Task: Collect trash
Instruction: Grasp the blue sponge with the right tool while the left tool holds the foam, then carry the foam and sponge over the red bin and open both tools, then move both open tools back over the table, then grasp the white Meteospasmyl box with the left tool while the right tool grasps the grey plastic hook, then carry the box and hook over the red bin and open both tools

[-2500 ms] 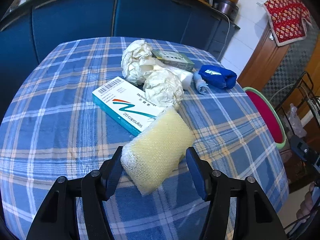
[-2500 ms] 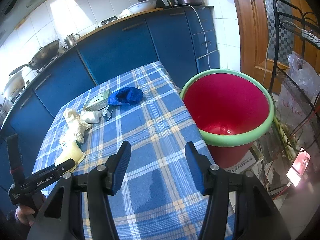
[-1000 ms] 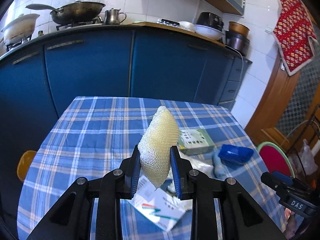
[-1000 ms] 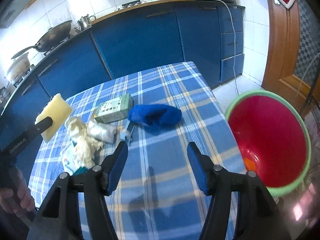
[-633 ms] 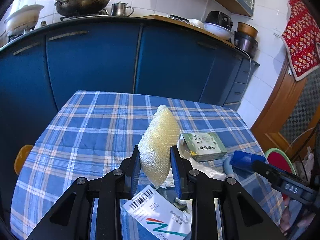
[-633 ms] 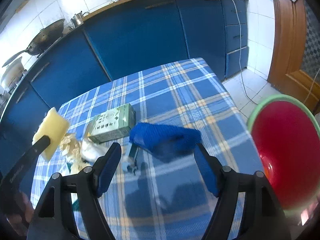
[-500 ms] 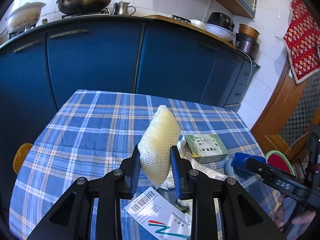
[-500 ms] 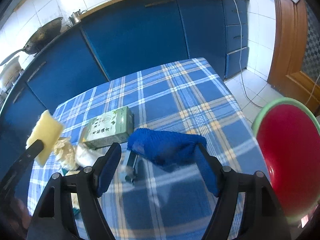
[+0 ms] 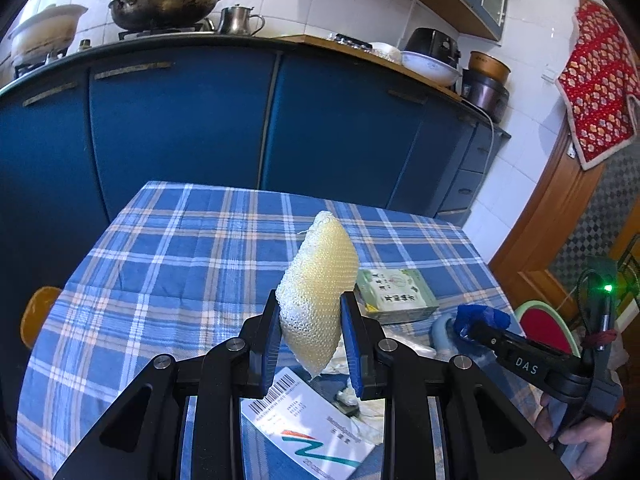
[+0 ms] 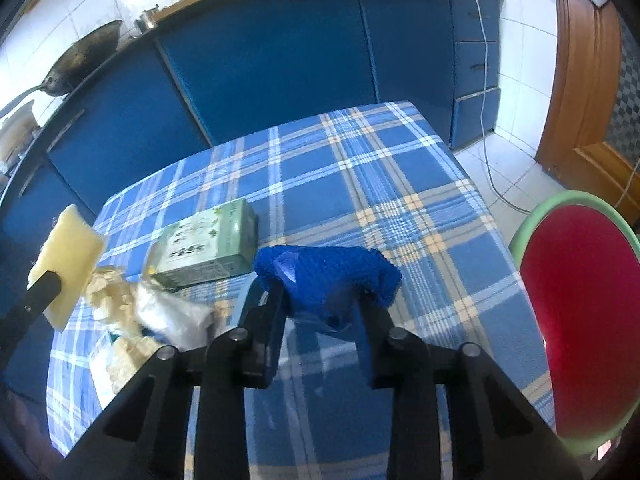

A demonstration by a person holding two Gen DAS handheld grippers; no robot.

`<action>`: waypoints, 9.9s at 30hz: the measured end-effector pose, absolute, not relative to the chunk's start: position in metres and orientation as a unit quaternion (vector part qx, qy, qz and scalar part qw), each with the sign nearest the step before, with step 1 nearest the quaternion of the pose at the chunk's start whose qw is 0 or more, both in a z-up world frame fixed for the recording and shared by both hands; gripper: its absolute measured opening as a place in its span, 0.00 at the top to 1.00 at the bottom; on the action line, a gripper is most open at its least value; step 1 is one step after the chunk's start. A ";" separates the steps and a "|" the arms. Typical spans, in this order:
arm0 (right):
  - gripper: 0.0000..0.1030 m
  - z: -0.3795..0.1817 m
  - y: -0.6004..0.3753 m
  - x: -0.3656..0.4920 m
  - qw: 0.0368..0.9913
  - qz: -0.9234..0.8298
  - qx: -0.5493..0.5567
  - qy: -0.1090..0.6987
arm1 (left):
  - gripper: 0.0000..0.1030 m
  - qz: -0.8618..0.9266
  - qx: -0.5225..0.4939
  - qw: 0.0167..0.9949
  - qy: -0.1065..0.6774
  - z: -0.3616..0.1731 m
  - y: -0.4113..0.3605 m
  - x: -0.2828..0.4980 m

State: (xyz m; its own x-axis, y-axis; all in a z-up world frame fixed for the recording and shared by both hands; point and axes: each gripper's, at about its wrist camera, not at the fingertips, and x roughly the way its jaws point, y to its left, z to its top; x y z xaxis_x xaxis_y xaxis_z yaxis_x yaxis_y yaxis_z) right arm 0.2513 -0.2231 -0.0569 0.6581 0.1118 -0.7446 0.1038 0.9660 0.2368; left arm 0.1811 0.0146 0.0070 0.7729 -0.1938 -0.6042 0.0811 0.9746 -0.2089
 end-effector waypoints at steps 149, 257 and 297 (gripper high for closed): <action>0.33 -0.019 -0.340 0.069 0.917 -0.083 0.228 0.317 | 0.50 -0.083 -0.014 0.906 0.415 -0.014 -0.050 0.116; 0.77 -0.050 -0.187 0.197 0.909 0.041 0.101 0.403 | 0.49 -0.030 -0.076 0.930 0.357 -0.004 0.052 0.140; 0.77 -0.037 -0.354 0.091 0.914 -0.078 0.221 0.332 | 0.49 -0.238 0.026 0.893 0.380 0.012 -0.171 0.149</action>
